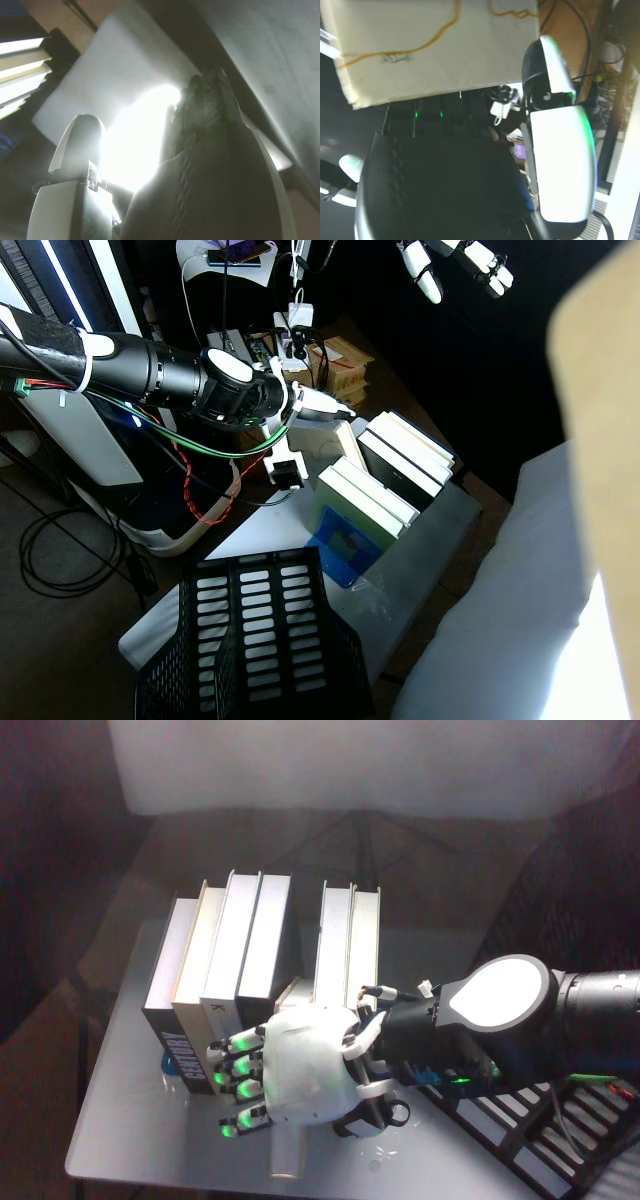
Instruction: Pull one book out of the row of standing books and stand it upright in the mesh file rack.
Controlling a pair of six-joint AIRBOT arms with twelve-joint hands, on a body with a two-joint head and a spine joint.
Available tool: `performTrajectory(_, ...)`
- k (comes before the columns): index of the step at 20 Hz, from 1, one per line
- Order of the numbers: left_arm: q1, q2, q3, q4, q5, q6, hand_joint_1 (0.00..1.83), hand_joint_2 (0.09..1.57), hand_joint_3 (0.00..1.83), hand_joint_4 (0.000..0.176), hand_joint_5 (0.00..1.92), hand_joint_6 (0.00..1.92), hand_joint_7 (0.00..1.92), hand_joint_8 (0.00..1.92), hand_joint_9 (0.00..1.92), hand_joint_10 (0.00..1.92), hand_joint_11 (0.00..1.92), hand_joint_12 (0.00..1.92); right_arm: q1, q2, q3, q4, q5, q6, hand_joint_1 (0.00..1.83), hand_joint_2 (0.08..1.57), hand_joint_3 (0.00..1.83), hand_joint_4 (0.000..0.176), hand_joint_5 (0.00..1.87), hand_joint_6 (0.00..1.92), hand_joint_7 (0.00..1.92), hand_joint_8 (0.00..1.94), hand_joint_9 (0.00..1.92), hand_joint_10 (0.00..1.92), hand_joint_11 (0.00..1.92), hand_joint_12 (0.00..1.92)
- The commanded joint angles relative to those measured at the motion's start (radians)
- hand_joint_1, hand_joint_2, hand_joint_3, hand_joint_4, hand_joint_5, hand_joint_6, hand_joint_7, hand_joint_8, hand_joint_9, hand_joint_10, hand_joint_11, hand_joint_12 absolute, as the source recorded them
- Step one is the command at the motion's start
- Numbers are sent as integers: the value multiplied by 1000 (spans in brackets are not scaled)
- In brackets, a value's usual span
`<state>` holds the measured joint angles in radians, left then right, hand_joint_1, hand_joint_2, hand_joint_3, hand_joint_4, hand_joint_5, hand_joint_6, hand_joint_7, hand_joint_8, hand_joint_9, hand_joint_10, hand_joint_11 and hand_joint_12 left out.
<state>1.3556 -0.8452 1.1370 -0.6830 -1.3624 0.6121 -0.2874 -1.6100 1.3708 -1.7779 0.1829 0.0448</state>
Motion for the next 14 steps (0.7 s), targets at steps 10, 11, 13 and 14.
performTrajectory(10,1,-4,5,-27,-126,-4,680,1369,0,15,100,0,0,0,0,0,0,0,-21,-7,18,-44,-32,14,984,1202,5,0,443,76,491,6,233,190,0,508)
performTrajectory(11,1,-4,6,-26,-126,-5,681,1369,0,14,101,1,0,0,0,0,0,0,-21,-10,23,-50,-33,15,1067,1182,0,0,434,70,526,13,290,227,0,611)
performTrajectory(13,1,-5,8,-25,-126,-9,668,1375,1,15,93,2,0,0,0,0,0,0,-21,-23,40,-126,-48,65,921,1302,12,0,447,119,535,7,306,278,0,424)
performTrajectory(14,1,-5,10,-24,-126,-10,659,1379,2,17,93,2,0,0,0,0,0,0,-21,-30,56,-206,-52,149,1097,1328,41,0,654,1334,553,1584,371,1697,53,1617)
